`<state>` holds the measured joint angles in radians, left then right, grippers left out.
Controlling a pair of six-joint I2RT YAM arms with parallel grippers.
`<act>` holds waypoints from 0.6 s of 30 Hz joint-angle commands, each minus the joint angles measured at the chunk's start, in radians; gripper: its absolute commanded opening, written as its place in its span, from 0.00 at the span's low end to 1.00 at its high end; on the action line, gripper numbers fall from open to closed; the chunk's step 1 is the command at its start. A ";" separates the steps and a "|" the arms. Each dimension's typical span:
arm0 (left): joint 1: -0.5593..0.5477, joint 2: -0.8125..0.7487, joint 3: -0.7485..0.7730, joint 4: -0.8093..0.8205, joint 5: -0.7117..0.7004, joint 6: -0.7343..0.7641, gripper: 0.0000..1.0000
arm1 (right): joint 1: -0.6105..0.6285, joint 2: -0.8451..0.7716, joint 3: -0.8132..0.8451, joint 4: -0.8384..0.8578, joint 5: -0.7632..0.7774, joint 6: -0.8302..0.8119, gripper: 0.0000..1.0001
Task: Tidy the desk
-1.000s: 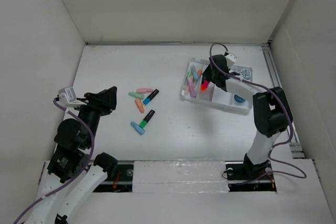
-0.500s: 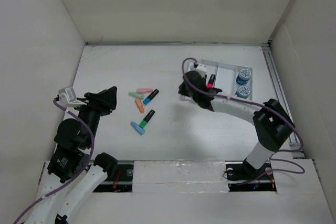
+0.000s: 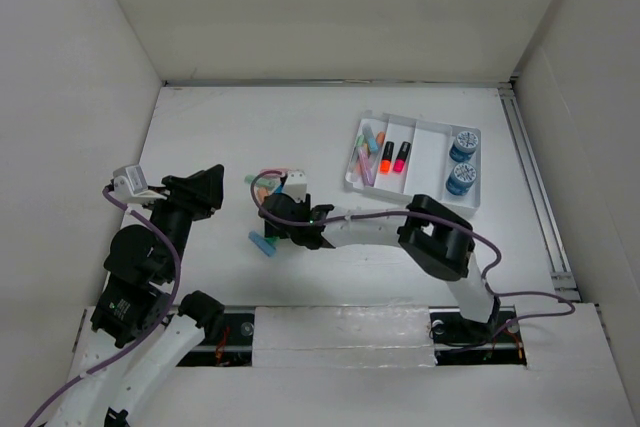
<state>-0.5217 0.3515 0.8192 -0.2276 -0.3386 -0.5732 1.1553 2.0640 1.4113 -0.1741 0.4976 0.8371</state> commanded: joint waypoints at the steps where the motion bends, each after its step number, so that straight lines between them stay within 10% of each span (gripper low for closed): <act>1: -0.003 0.007 0.011 0.048 0.016 0.016 0.46 | 0.001 0.037 0.098 -0.051 0.068 0.017 0.70; 12: -0.003 0.000 0.009 0.047 0.016 0.016 0.46 | 0.032 0.194 0.279 -0.272 0.255 0.063 0.63; 18: -0.003 0.000 0.009 0.048 0.015 0.016 0.46 | 0.023 0.173 0.267 -0.312 0.329 0.045 0.36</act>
<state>-0.5217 0.3511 0.8192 -0.2276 -0.3290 -0.5732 1.1843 2.2452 1.6676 -0.4232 0.7536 0.8814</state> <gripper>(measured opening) 0.462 0.412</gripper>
